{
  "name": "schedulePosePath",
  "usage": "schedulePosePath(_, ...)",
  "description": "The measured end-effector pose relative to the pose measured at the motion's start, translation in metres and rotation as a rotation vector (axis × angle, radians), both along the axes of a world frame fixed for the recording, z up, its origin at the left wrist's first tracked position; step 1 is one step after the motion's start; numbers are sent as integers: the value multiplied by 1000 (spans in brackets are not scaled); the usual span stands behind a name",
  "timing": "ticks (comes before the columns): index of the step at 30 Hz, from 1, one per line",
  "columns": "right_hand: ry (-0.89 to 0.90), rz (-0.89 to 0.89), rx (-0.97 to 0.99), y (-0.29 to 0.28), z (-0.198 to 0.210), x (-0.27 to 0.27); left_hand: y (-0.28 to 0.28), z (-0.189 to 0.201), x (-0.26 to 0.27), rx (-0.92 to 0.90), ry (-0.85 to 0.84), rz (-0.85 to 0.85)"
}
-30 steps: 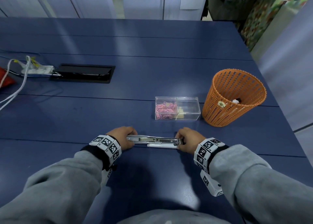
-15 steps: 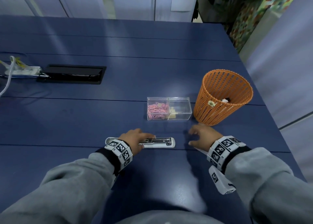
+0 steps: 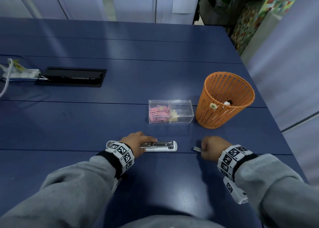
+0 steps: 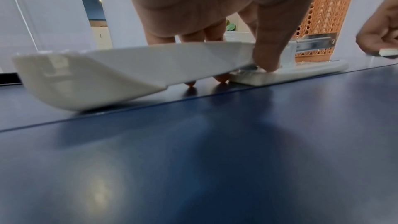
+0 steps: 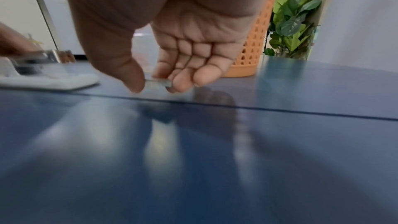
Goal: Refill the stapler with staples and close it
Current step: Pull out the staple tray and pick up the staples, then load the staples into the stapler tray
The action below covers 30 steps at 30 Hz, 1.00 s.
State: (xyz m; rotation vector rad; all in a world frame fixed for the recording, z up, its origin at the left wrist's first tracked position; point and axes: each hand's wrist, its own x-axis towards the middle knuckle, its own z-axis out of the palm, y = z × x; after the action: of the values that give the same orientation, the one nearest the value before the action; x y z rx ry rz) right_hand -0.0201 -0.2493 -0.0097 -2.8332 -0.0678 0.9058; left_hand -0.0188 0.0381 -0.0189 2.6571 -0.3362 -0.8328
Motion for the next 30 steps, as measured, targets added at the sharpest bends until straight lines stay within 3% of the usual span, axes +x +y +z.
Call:
schedulePosePath(6, -209, 83, 386, 52, 21, 6, 0, -1, 1, 11, 4, -16)
schedulePosePath(11, -199, 279, 314, 84, 16, 16, 1, -1, 1, 13, -3, -21)
schedulePosePath(30, -166, 369, 210, 94, 6, 20, 4, -11, 3, -13, -23, -18)
